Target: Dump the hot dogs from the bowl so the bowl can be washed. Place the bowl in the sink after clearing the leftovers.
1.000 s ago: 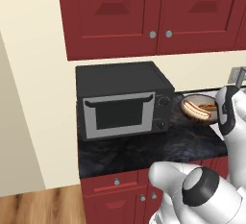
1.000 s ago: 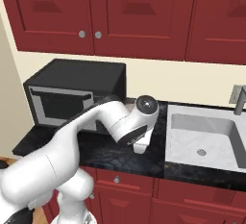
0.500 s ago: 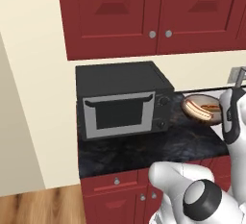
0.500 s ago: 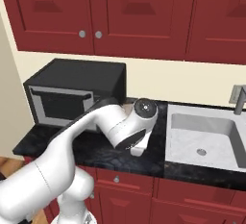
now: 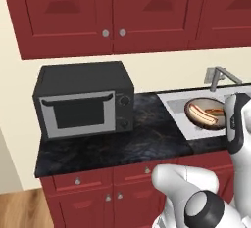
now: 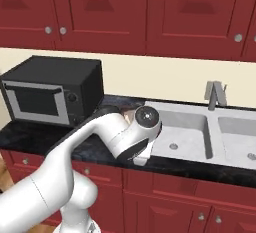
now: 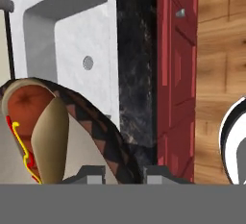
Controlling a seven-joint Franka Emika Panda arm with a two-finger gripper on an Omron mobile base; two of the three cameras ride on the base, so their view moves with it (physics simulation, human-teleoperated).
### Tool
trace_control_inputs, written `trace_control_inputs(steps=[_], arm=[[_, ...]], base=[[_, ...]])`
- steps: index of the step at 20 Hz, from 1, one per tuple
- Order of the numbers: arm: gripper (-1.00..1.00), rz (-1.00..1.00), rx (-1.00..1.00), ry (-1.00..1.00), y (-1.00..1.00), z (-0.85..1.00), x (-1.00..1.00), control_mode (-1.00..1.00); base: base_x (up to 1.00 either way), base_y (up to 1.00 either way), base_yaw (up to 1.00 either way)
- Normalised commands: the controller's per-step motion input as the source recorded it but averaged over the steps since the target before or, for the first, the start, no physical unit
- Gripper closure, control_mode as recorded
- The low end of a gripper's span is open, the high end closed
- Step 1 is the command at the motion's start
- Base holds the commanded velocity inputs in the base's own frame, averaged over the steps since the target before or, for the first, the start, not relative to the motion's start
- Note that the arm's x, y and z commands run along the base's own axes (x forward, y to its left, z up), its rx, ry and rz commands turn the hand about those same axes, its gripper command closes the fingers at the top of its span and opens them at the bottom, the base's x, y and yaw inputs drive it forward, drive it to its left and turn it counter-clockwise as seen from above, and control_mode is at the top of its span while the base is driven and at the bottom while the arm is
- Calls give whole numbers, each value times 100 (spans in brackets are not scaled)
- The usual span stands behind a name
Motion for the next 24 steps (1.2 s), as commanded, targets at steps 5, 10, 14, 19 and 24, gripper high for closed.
trace_control_inputs(steps=[5, 10, 14, 19, 24], arm=[[100, 0, 0, 0, 0, 0, 0, 100], [100, 0, 0, 0, 0, 0, 0, 100], [100, 0, 0, 0, 0, 0, 0, 100], [100, 2, -1, -4, 0, 0, 4, -100], [100, 0, -15, -2, 9, -13, 33, -100]], base=[[-1, -84, 0], [3, -40, 3], [23, -20, 2], [9, -2, 3], [0, 0, 0]])
